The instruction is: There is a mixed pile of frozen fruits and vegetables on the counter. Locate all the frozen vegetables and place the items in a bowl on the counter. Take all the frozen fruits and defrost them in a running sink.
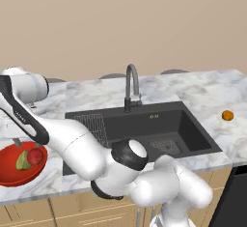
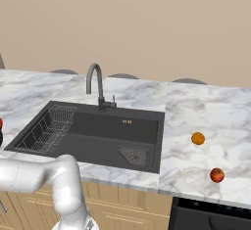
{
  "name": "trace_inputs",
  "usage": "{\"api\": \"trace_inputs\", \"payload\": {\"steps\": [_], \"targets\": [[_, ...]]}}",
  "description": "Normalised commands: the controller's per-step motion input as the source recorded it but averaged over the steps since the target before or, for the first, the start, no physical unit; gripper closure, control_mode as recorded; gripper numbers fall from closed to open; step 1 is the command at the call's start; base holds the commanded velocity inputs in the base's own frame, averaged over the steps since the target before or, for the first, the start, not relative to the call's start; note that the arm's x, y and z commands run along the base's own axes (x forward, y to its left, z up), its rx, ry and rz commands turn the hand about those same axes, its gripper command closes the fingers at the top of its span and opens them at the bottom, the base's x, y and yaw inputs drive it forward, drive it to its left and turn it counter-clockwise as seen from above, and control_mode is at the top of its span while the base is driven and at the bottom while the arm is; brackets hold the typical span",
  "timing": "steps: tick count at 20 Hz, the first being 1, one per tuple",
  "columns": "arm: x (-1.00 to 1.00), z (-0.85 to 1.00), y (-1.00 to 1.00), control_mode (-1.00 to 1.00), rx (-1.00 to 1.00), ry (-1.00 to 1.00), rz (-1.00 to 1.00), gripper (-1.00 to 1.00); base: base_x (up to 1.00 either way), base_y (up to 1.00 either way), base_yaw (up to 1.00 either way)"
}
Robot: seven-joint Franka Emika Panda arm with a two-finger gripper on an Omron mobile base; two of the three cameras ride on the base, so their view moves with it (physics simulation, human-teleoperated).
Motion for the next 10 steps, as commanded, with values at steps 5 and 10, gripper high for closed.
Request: {"api": "trace_inputs", "payload": {"steps": [5,10], "targets": [[-0.40,0.41,-0.47,-1.00,0.00,-0.36,0.00,-1.00,0.00,0.00,0.00],[-0.24,0.37,-0.50,-1.00,0.01,-0.33,0.06,-1.00,0.00,0.00,0.00]]}}
